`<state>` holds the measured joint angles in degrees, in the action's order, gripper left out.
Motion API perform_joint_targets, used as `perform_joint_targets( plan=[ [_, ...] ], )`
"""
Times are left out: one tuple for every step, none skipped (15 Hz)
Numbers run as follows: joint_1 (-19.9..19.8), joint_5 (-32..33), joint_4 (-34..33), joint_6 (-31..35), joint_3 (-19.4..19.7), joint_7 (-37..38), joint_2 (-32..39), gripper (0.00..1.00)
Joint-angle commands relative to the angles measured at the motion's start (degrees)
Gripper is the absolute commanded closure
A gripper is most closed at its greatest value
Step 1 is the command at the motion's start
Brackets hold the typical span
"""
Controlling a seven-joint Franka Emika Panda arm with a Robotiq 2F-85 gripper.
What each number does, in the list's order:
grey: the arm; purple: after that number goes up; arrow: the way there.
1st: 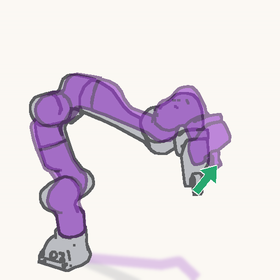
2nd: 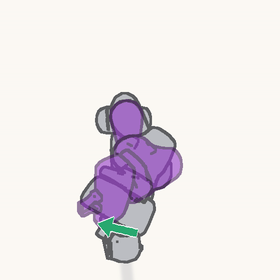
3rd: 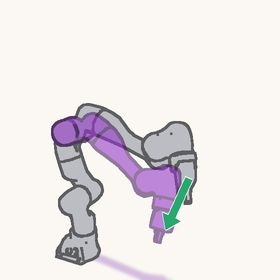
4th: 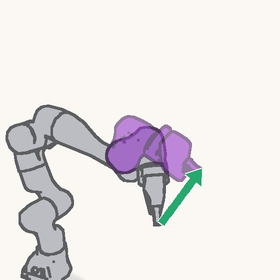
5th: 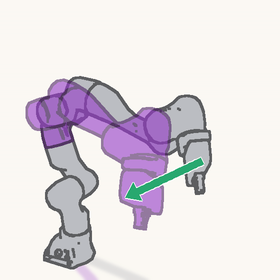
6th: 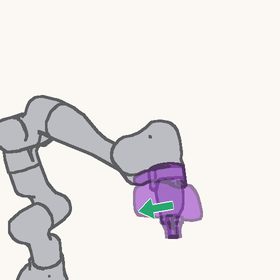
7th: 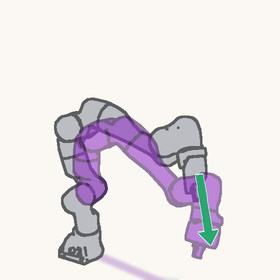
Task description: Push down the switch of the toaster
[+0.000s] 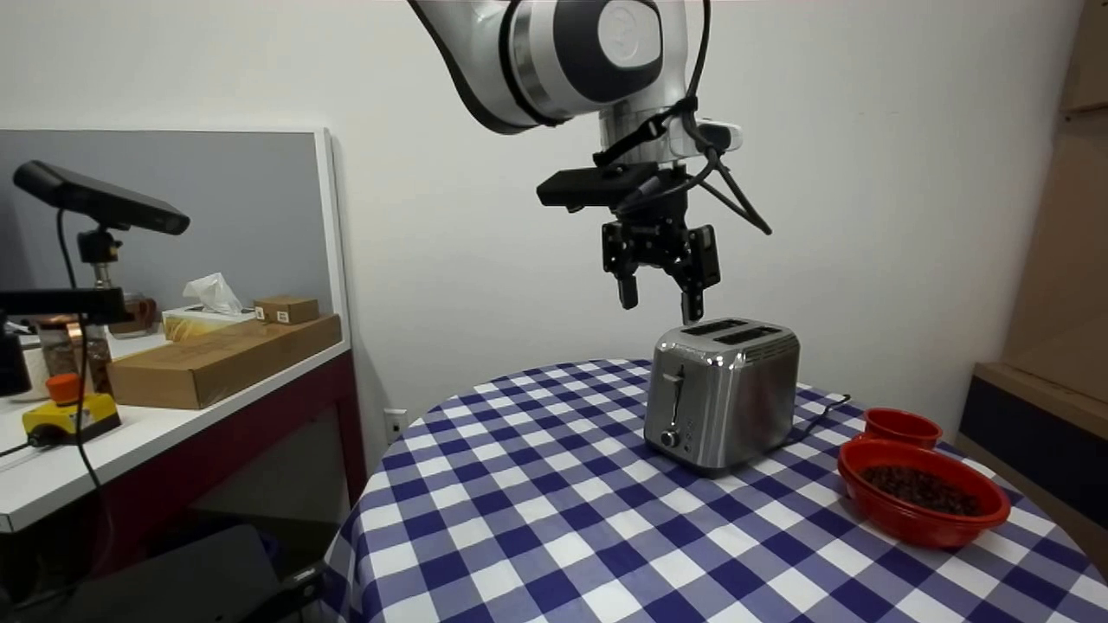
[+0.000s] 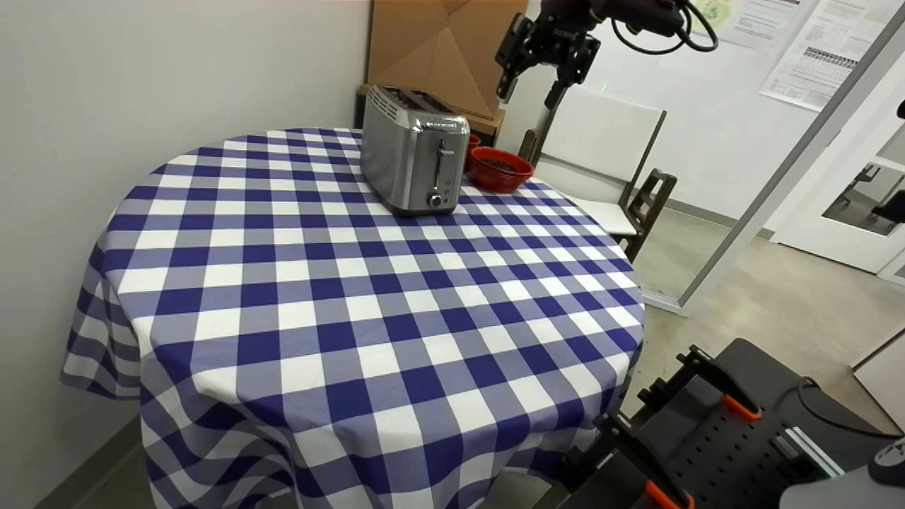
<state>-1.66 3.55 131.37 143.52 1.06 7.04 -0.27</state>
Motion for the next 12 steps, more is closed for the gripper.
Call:
perform_joint_targets(
  plan=[
    [1.1,2.9,-9.7,-1.0,-0.5,6.0,7.5,0.0],
    [1.6,3.1,-11.5,-1.1,-0.5,7.2,8.7,0.0],
    [2.1,3.3,-13.2,-1.3,-0.4,8.3,9.8,0.0],
    [2.7,3.5,-14.7,-1.5,-0.4,9.3,10.6,0.0],
    [3.3,3.7,-15.9,-1.6,-0.3,10.2,11.3,0.0],
    [3.9,4.0,-16.9,-1.7,-0.3,11.0,11.9,0.25],
    [4.5,4.5,-17.8,-1.6,-0.1,11.7,12.6,0.28],
    [4.9,4.4,-18.7,-1.8,-0.2,11.8,13.3,0.33],
    [5.2,4.2,-19.4,-2.1,-0.2,12.1,13.8,0.4],
    [5.5,3.7,-20.0,-2.6,-0.3,11.8,14.3,0.49],
    [5.8,3.7,-20.5,-2.9,-0.3,11.6,14.8,0.56],
    [6.0,3.7,-20.9,-3.2,-0.3,11.2,15.3,0.65]
  ],
)
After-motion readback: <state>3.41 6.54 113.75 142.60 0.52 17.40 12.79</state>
